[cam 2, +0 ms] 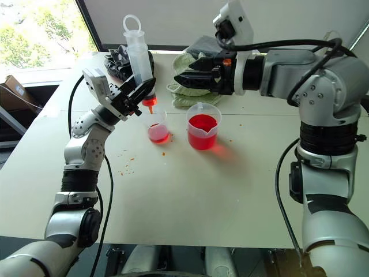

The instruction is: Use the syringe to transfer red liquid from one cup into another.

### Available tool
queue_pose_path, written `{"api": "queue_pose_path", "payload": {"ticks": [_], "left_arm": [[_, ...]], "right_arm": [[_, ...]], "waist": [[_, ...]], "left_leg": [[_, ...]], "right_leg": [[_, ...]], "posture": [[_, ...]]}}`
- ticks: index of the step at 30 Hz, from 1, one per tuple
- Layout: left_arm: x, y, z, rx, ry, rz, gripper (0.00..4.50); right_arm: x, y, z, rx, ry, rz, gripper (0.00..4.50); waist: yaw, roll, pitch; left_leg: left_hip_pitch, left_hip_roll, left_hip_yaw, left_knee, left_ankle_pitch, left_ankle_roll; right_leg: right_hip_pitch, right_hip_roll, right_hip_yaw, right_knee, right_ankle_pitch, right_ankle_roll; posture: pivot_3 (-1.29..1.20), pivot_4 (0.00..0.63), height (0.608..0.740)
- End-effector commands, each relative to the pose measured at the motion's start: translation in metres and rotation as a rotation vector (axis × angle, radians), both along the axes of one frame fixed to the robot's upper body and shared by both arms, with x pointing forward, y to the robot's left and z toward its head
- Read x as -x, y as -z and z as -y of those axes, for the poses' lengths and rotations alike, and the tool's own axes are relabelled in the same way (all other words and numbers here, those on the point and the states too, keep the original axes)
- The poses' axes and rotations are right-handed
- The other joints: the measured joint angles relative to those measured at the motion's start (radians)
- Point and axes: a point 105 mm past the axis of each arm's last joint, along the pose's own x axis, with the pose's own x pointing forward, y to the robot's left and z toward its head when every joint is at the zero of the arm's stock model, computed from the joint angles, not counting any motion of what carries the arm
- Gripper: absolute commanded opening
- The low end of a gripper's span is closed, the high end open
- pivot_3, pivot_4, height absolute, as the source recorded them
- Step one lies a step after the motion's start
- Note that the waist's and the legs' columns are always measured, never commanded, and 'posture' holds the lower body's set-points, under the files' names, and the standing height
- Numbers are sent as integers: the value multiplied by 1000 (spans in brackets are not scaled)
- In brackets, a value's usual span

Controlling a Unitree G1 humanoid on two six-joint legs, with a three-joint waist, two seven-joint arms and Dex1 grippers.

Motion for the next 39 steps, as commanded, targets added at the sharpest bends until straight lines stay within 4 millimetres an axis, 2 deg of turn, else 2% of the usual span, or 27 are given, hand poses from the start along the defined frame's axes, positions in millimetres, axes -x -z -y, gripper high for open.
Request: {"api": "queue_pose_path", "payload": {"ticks": [1, 5, 8, 14, 19, 35, 38, 39], "left_arm": [[4, -3, 1, -20, 2, 41, 1391], [6, 3, 3, -34, 9, 34, 1391], [7, 6, 4, -38, 13, 30, 1391], [8, 9, 5, -42, 15, 23, 1391], [8, 10, 4, -43, 7, 22, 1391], [5, 13, -1, -46, -21, 21, 1391], [3, 15, -1, -51, -27, 22, 1391], [3, 15, -2, -50, -31, 22, 1391]], "right_arm": [[-2, -28, -8, -45, 9, 77, 3175], [-12, -46, -23, -98, 18, 109, 3175], [-20, -51, -36, -111, 27, 126, 3175], [-25, -53, -56, -131, 7, 142, 3175], [-28, -48, -72, -137, -22, 125, 3175], [-36, -46, -94, -141, -43, 115, 3175], [-37, -46, -98, -140, -53, 114, 2407], [-37, -45, -99, -140, -58, 113, 1807]], "waist": [[0, 0, 0], [-1, 0, 0], [-1, 0, 0], [-3, 0, 0], [-5, 0, 0], [-28, 0, 0], [-31, 0, 0], [-31, 0, 0]], "left_leg": [[0, 0, 0, 0, 0, 0], [0, 0, 0, 0, 0, 0], [0, 0, 0, 0, 0, 0], [0, 0, 0, 0, 0, 0], [0, 0, 0, 0, 0, 0], [0, 0, 0, -1, 0, 0], [0, 0, 0, -1, 0, -1], [0, 0, 0, -1, 0, -1]], "right_leg": [[0, 0, 0, 0, 0, 0], [0, 0, 0, 0, 0, 0], [0, 0, 0, 0, 0, 0], [0, 0, -1, 0, 0, 0], [0, 0, -1, 1, 0, 0], [0, 0, -1, 1, 0, 0], [0, 0, -2, 1, 0, 0], [0, 0, -2, 1, 0, 0]], "posture": [[0, 150, 711], [0, 150, 711], [0, 150, 711], [0, 150, 711], [0, 150, 711], [0, 150, 711], [0, 150, 711], [0, 150, 711]]}}
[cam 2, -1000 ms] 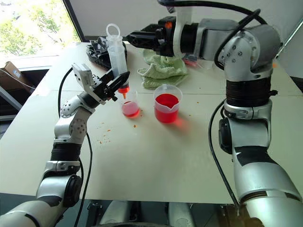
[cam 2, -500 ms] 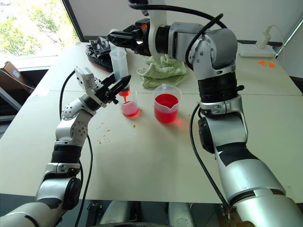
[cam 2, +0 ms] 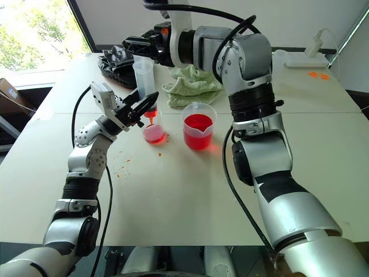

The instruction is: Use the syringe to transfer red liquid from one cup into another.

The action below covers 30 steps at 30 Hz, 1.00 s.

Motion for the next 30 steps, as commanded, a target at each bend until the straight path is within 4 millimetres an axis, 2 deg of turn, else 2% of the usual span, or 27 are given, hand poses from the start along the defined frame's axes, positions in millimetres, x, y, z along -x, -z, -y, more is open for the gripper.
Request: {"api": "queue_pose_path", "payload": {"ticks": [1, 3, 4, 30], "left_arm": [[1, -10, -4, -1, -16, 56, 1391], [0, -10, -4, 1, -20, 57, 1391], [0, -10, -4, 2, -22, 58, 1391], [-7, -23, -14, 27, -63, 86, 1391]], "right_arm": [[10, -23, -9, -21, -41, 82, 1322], [11, -22, -11, -18, -47, 82, 230], [11, -21, -12, -17, -50, 81, 31], [31, 3, -32, 52, -137, 115, 31]], "waist": [[-1, 0, 0], [-2, 0, 0], [-1, 0, 0], [1, 0, 0]], "left_leg": [[0, 0, 0, 0, 0, 0], [0, 0, 0, 0, 0, 0], [0, 0, 0, 0, 0, 0], [0, 0, 0, 0, 0, 0]], "right_leg": [[0, 0, 0, 0, 0, 0], [0, 0, 0, 0, 0, 0], [0, 0, 0, 0, 0, 0], [0, 0, 0, 0, 0, 0]], "posture": [[0, 150, 711], [0, 150, 711], [0, 150, 711], [0, 150, 711]]}}
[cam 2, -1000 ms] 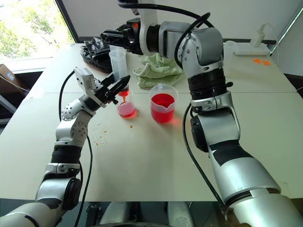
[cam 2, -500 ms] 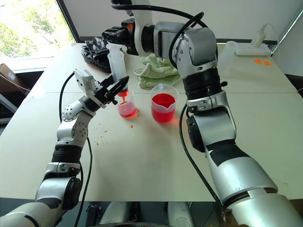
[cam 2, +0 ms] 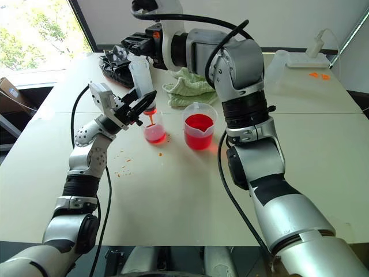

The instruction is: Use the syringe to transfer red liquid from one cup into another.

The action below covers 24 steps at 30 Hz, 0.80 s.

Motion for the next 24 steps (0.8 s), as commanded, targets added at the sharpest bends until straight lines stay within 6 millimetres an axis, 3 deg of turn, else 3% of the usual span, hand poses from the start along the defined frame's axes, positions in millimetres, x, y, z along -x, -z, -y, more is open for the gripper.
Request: {"api": "queue_pose_path", "payload": {"ticks": [1, 24], "left_arm": [[-3, -19, -9, 25, -37, 48, 1391], [-3, -20, -11, 28, -41, 50, 1391]], "right_arm": [[18, 2, -18, 27, -104, 31, 31], [15, 30, -23, 98, -120, 24, 31]], "waist": [[0, 0, 0], [0, 0, 0]], "left_leg": [[0, 0, 0, 0, 0, 0], [0, 0, 0, 0, 0, 0]], "right_leg": [[0, 0, 0, 0, 0, 0], [0, 0, 0, 0, 0, 0]], "posture": [[0, 150, 711], [0, 150, 711]]}}
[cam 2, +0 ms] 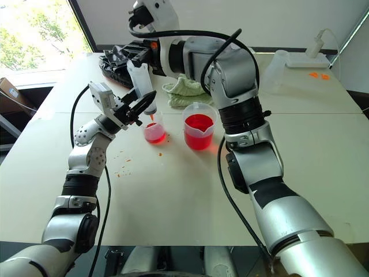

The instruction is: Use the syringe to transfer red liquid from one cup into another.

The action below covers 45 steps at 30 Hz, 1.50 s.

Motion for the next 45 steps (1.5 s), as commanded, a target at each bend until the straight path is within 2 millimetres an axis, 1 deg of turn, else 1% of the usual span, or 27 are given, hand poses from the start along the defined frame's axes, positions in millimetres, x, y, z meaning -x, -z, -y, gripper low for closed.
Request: {"api": "queue_pose_path", "payload": {"ticks": [1, 10, 13, 16, 26, 38, 45], "left_arm": [[-1, -25, -10, 34, -40, 68, 1391], [-2, -27, -10, 37, -32, 67, 1391], [-3, -29, -10, 39, -30, 69, 1391], [-4, -31, -10, 42, -30, 71, 1391], [-6, -39, -13, 55, -36, 85, 1391], [-4, -43, -17, 66, -35, 94, 1391], [1, -47, -21, 63, -14, 86, 1391]], "right_arm": [[16, 16, -19, 49, -102, -26, 31], [17, 25, -20, 63, -101, -38, 31], [16, 36, -21, 81, -97, -54, 31], [17, 42, -22, 90, -99, -61, 31], [16, 52, -21, 121, -92, -54, 31], [15, 51, -19, 122, -90, -51, 31], [12, 43, -16, 94, -78, -69, 31]], "waist": [[0, 0, 0], [0, 0, 0], [0, 0, 0], [-1, 0, 0], [-1, 0, 0], [-1, 0, 0], [-3, 0, 0]], "left_leg": [[0, 0, 0, 0, 0, 0], [0, 0, 0, 0, 0, 0], [0, 0, 0, 0, 0, 0], [0, 0, 0, 0, 0, 0], [0, 0, 0, 0, 0, 0], [0, 0, 0, 0, 0, 0], [0, 0, 0, 0, 0, 0]], "right_leg": [[0, 0, 0, 0, 0, 0], [0, 0, 0, 0, 0, 0], [0, 0, 0, 0, 0, 0], [0, 0, 0, 0, 0, 0], [0, 0, 0, 0, 0, 0], [0, 0, 0, 0, 0, 0], [0, 0, 0, 0, 0, 0]], "posture": [[0, 150, 711], [0, 150, 711], [0, 150, 711], [0, 150, 711], [0, 150, 711], [0, 150, 711], [0, 150, 711]]}}
